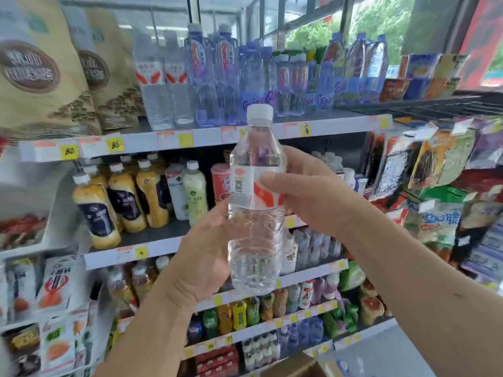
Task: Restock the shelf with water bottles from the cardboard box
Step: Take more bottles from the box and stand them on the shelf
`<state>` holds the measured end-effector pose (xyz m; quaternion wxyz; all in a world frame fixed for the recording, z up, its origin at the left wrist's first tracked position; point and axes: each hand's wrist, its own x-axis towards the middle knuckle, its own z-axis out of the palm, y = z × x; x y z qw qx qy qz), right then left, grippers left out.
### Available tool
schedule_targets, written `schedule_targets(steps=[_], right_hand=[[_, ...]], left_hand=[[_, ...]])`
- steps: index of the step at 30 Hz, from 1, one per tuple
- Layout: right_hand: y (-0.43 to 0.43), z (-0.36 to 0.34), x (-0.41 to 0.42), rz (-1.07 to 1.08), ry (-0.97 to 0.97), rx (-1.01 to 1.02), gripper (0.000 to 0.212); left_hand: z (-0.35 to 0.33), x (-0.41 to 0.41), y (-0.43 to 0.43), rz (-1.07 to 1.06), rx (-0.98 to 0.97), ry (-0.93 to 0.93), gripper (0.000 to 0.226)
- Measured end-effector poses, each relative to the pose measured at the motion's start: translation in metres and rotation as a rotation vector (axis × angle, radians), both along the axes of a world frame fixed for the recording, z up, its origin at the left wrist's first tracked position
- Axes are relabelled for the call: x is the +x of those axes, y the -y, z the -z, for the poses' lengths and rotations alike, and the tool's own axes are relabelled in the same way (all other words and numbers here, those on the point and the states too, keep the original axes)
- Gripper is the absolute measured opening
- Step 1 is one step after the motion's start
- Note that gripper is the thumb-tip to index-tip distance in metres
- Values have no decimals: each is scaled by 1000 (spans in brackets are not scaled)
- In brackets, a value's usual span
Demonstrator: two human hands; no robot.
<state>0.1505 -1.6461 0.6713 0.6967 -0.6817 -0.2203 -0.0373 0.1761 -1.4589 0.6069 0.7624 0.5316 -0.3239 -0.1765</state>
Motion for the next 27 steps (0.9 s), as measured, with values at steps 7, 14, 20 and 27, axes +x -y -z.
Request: schedule_targets(steps=[7,14,20,27], right_hand=[[-30,-15,26,320,148,-118,73],[-35,-31,67,118,158,-146,94],[-53,-42,90,-27,210,-81,48],[-93,-59,114,194,302,48,46]], left_hand=[[-23,10,-14,-315,307,241,80],[-61,41,-25,-418,145,207,89],[-79,72,-49,-282,-51,104,27],[-106,107,-79,-490,149,404,70]])
